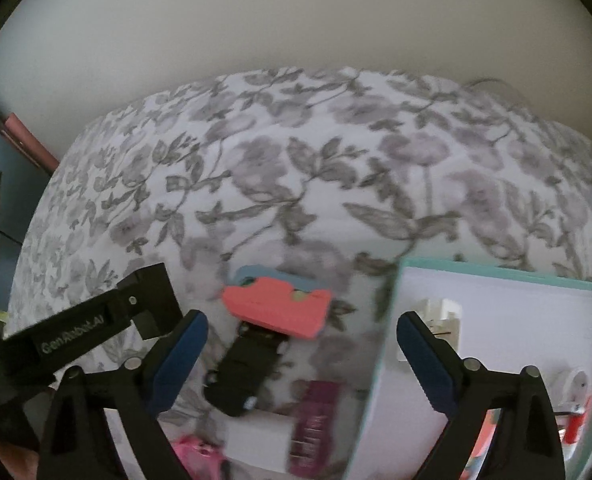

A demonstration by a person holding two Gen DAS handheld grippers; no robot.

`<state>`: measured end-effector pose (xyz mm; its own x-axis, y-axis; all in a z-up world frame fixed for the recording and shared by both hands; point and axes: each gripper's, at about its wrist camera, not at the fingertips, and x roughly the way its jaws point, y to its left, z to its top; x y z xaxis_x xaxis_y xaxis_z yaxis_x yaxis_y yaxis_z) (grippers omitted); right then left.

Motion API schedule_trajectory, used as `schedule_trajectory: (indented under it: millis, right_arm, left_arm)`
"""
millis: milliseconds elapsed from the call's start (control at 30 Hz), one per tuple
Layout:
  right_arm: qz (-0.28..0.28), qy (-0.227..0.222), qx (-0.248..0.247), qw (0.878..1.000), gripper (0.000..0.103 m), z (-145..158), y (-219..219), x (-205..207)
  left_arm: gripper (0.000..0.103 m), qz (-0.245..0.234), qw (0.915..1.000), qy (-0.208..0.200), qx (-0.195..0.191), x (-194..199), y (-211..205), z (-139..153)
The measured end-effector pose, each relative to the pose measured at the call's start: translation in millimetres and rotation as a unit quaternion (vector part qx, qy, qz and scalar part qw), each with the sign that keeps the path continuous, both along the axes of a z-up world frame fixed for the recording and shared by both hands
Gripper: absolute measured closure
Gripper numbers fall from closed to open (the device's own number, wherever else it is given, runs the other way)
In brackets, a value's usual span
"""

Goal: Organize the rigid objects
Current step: 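Grasp the black charger plug with the left tool while the right tool grasps the pink-and-blue eraser, then carry the charger and eraser over the tray and open the left tool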

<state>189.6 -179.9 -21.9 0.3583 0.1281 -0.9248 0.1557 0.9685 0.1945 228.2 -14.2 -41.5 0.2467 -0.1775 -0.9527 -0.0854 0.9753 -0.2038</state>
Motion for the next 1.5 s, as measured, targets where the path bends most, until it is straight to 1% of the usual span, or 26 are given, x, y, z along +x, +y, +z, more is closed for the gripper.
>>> schedule_trajectory:
  millis: [133,233,333,467,633,700,767,800,867,1067,1133,1200,1233,1500]
  right_arm:
    - [0.001,0.014,-0.004,1.000,0.013,-5.1,8.8,5.9]
    - [0.000,0.024,-0.001,1.000,0.013,-10.0,12.5,11.5]
    - [-0.011,0.041,-0.012,0.999,0.013,-18.9,13.0,17.9]
    - [-0.017,0.053,-0.009,0.998,0.014,-29.5,15.1,22.1]
    - [-0.025,0.059,-0.042,0.997,0.015,-37.7,18.0,27.2]
    - [-0.027,0.064,-0.050,0.996,0.016,-42.5,19.1,29.1]
    - [-0.029,0.069,-0.039,0.996,0.022,-48.5,19.1,30.5]
    - [-0.033,0.071,-0.033,0.996,0.022,-52.1,18.1,30.6]
    - [-0.035,0.063,-0.041,0.997,0.022,-52.8,18.3,30.2]
    - [-0.035,0.062,-0.050,0.996,0.023,-56.2,23.5,32.4]
    - [-0.035,0.063,-0.055,0.996,0.024,-57.6,26.5,33.5]
    - [-0.034,0.066,-0.063,0.995,0.028,-59.5,29.3,38.4]
    - [-0.034,0.066,-0.064,0.995,0.028,-60.2,31.8,38.5]
    - [-0.035,0.053,-0.043,0.997,0.028,-48.9,26.2,26.0]
  left_arm:
    - [0.061,0.012,0.9999,0.003,0.004,5.3,14.7,-5.9]
    - [0.060,0.017,0.9998,0.006,0.005,8.7,23.3,-9.4]
    - [0.060,0.018,0.9998,0.008,0.002,9.5,27.1,-11.1]
    - [0.060,0.016,0.9998,0.013,0.004,10.6,28.4,-16.2]
    - [0.060,0.012,0.9998,0.016,0.003,12.4,27.7,-22.3]
    - [0.059,0.012,0.9997,0.019,0.001,14.3,26.6,-24.6]
    - [0.058,0.011,0.9997,0.022,-0.001,16.2,26.1,-27.5]
    - [0.058,0.011,0.9997,0.024,-0.001,16.4,26.1,-29.1]
    - [0.058,0.008,0.9997,0.023,0.004,17.2,23.6,-30.6]
    - [0.058,0.005,0.9997,0.020,0.014,20.4,20.3,-31.1]
    - [0.058,0.004,0.9997,0.018,0.017,20.8,19.8,-31.5]
    - [0.058,0.001,0.9996,0.016,0.022,20.8,18.8,-31.5]
    - [0.058,-0.001,0.9996,0.016,0.024,20.8,18.4,-31.6]
    - [0.059,0.014,0.9998,0.015,0.008,20.8,24.9,-30.2]
